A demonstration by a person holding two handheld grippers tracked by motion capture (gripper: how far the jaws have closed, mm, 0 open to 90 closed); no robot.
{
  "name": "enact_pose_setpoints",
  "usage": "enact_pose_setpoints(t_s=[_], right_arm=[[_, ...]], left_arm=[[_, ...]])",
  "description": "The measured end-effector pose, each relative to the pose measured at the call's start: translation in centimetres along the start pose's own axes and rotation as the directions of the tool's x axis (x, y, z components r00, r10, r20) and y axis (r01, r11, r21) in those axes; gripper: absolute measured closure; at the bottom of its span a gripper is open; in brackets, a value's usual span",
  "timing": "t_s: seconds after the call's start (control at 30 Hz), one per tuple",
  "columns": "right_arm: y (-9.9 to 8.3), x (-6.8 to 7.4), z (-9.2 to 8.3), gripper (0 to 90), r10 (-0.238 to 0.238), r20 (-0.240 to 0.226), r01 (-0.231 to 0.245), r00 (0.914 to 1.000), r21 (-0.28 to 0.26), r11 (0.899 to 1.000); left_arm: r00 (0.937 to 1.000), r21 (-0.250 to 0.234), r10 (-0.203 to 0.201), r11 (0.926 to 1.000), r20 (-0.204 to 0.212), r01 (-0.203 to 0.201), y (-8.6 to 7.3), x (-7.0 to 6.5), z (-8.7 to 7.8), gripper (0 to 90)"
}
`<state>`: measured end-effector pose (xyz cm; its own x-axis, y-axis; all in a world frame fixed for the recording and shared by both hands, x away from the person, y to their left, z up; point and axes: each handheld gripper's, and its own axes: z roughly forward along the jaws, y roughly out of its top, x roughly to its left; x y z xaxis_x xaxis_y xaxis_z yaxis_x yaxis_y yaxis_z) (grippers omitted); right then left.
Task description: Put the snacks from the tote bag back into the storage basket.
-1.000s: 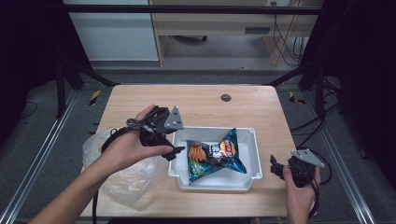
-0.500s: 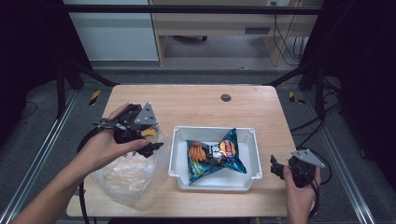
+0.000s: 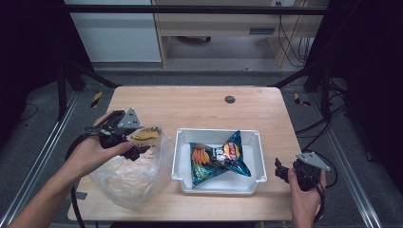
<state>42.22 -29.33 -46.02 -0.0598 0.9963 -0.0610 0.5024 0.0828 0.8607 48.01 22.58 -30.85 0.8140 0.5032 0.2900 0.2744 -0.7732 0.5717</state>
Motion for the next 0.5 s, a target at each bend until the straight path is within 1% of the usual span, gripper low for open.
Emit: enact_pose_setpoints(t_s=[0.17,0.27,0.37,0.5], right_arm=[[0.0,0.1,0.0,5.7,0.001,0.000,-0.001,1.0000,0.002,1.000],[0.0,0.1,0.0,5.7,0.002,-0.001,-0.002,1.0000,0.006,1.000],[0.0,0.1,0.0,5.7,0.002,-0.001,-0.002,1.0000,0.005,1.000],[0.0,0.1,0.0,5.7,0.001,-0.002,-0.001,1.0000,0.006,1.000]], left_arm=[[0.9994,-0.007,-0.032,0.9995,0.009,0.032,-1.0,0.4,0.4,4.8],[0.9994,-0.003,-0.035,0.9994,0.007,0.035,-1.4,0.5,0.6,4.8],[0.9986,-0.009,-0.050,0.9987,0.017,0.051,-1.7,0.5,0.7,4.9],[0.9986,-0.008,-0.050,0.9987,0.018,0.050,-2.2,0.5,1.1,4.9]])
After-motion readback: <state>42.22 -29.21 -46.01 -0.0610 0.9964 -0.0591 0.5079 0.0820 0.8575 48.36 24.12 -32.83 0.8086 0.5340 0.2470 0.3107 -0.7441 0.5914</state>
